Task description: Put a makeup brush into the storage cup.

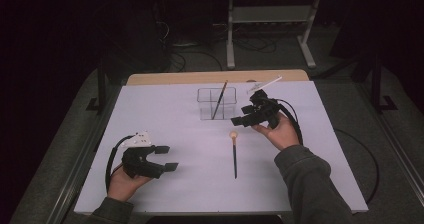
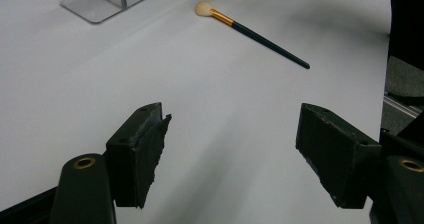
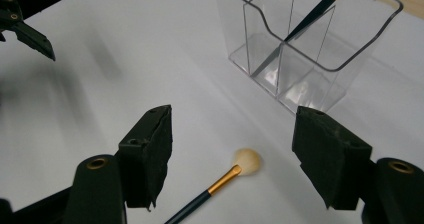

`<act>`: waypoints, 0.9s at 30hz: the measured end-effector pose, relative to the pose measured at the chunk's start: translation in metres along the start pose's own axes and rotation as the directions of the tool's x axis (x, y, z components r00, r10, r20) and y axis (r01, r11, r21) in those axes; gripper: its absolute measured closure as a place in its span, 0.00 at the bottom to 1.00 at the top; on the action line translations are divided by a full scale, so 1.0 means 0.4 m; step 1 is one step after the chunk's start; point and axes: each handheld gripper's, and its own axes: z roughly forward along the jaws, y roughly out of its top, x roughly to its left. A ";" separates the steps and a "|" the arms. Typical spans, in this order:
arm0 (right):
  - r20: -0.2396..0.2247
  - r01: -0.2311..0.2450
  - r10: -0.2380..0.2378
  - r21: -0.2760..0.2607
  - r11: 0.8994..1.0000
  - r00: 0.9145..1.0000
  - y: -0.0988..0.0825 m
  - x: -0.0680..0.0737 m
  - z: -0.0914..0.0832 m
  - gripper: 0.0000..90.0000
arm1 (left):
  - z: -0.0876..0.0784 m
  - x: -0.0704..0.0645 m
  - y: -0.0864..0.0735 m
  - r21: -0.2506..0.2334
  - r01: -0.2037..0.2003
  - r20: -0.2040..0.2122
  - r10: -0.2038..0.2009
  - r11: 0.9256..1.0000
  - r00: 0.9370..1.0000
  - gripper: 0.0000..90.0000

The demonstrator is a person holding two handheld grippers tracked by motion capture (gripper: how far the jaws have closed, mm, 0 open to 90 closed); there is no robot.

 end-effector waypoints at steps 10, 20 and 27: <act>-0.003 -0.004 0.004 0.029 1.000 1.000 -0.009 0.011 0.012 0.35 | -0.004 -0.001 -0.001 -0.005 0.002 -0.012 -0.002 1.000 1.000 0.29; 0.014 -0.004 0.004 0.054 0.999 1.000 -0.026 0.026 0.022 0.35 | -0.008 -0.004 0.001 -0.008 -0.001 -0.016 0.000 1.000 1.000 0.29; 0.017 -0.007 0.006 0.072 0.997 1.000 -0.029 0.040 0.027 0.35 | -0.013 -0.002 0.001 -0.009 0.001 -0.020 -0.001 1.000 1.000 0.29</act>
